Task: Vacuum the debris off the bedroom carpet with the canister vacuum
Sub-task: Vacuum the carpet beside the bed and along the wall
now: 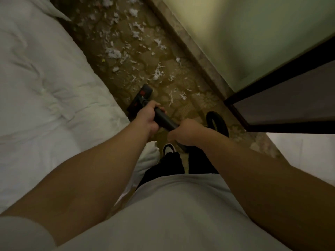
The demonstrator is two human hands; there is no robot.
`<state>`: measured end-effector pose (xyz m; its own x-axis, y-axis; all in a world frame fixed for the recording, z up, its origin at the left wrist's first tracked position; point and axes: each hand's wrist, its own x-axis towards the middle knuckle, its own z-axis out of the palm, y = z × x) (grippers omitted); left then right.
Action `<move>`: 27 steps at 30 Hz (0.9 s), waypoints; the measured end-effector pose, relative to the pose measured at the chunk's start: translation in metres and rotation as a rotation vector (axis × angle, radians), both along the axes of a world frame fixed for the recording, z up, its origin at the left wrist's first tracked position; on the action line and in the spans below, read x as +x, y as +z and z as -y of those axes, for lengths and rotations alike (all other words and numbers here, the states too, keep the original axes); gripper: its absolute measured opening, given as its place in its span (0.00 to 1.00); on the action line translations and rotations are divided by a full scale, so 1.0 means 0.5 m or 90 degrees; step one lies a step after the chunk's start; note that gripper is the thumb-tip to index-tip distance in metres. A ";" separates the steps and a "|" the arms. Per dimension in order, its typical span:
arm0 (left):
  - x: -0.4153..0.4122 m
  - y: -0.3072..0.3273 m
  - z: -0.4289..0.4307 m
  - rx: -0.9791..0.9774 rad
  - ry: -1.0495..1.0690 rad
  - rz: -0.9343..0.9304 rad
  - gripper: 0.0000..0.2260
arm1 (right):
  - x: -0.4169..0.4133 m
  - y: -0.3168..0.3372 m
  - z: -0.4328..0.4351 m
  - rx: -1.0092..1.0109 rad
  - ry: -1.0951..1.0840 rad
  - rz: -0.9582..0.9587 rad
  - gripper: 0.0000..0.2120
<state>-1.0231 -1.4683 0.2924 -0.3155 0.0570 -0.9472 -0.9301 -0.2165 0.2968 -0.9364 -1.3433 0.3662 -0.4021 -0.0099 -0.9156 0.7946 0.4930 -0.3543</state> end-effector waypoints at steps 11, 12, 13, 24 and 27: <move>0.033 0.036 -0.345 0.051 -0.103 0.063 0.04 | 0.058 0.052 -0.309 0.046 -0.098 0.036 0.18; 0.037 0.042 -0.380 0.056 -0.109 0.064 0.05 | 0.064 0.055 -0.340 0.053 -0.110 0.042 0.18; 0.041 0.049 -0.413 0.058 -0.117 0.063 0.07 | 0.069 0.061 -0.370 0.058 -0.119 0.046 0.17; 0.005 0.085 -0.590 0.049 -0.156 0.048 0.07 | 0.047 0.065 -0.540 0.028 -0.192 0.052 0.14; -0.032 0.087 -0.587 0.034 -0.150 0.054 0.03 | 0.013 0.056 -0.537 0.022 -0.191 0.050 0.17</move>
<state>-1.0390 -1.1749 0.3360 -0.2072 0.1706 -0.9633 -0.9778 -0.0035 0.2097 -0.9299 -1.0746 0.3943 -0.3110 0.1302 -0.9415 0.9306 0.2432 -0.2737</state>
